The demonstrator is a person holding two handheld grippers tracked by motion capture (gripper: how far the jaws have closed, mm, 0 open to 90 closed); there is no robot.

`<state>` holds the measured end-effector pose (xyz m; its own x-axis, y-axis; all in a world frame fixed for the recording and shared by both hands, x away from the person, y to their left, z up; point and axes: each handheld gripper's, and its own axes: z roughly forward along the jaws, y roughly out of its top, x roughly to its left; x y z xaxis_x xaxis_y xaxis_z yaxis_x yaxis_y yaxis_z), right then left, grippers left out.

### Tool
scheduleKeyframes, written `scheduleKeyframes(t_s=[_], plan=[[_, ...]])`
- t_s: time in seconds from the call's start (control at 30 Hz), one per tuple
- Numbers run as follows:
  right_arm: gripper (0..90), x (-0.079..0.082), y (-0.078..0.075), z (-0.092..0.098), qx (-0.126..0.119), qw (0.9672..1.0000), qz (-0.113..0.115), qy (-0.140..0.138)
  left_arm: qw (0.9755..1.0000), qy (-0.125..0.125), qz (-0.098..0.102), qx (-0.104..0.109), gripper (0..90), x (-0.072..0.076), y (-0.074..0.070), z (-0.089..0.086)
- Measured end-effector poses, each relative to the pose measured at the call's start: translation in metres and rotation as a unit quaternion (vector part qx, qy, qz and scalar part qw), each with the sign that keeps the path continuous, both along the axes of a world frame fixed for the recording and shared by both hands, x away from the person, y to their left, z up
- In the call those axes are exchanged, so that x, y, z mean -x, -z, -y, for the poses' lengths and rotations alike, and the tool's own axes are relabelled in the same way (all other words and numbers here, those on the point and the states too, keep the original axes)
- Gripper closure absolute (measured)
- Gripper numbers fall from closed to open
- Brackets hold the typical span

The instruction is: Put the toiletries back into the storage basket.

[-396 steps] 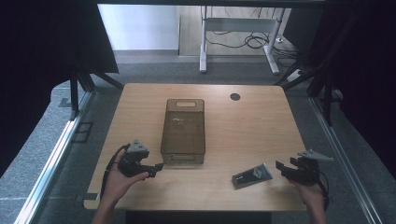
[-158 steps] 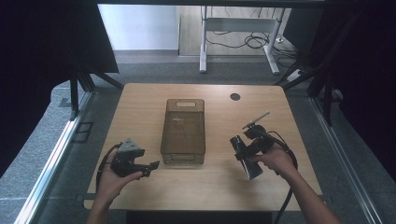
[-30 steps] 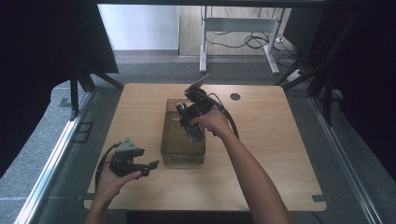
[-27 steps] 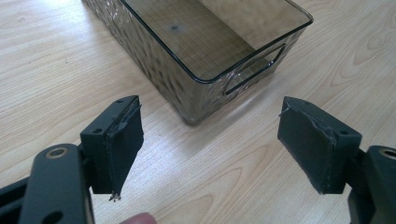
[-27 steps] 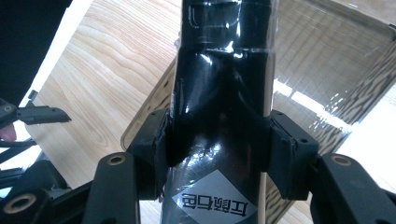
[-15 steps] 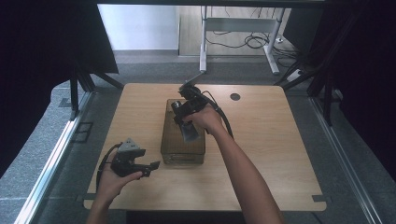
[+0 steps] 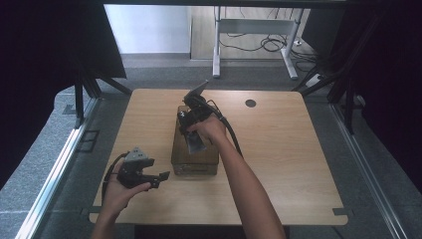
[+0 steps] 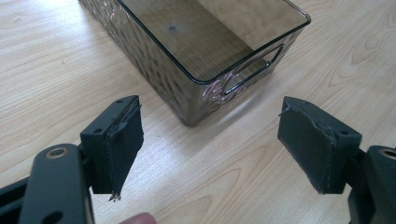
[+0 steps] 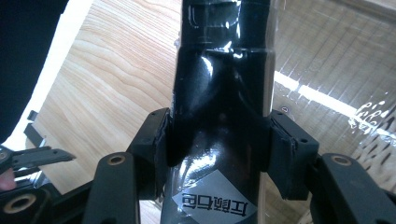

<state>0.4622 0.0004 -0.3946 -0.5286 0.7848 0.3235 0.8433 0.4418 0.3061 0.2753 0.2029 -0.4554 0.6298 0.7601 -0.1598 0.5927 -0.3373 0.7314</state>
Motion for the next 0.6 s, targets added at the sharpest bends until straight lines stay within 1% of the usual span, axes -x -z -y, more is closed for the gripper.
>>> scheduleKeyframes(t_s=[0.07,0.2,0.27,0.47,0.6], plan=[[45.2,0.0,0.004,-0.002,-0.001,1.0,-0.004,0.002,1.0,0.003,-0.001,-0.003,22.5,0.0,0.0,0.0],[45.2,0.0,0.013,-0.005,-0.002,0.9999,-0.013,0.007,1.0,0.001,-0.002,0.001,22.5,0.0,0.001,0.002],[45.2,0.001,0.018,-0.006,-0.003,0.9997,-0.019,0.014,1.0,0.002,-0.002,0.001,22.5,0.0,0.001,0.002],[45.2,0.002,0.029,-0.008,-0.015,0.9988,-0.033,0.031,1.0,0.008,-0.003,-0.003,22.5,0.0,0.002,0.005],[45.2,0.003,0.035,-0.009,-0.02,0.9982,-0.04,0.04,1.0,0.009,-0.002,-0.003,22.5,0.0,0.002,0.005]])
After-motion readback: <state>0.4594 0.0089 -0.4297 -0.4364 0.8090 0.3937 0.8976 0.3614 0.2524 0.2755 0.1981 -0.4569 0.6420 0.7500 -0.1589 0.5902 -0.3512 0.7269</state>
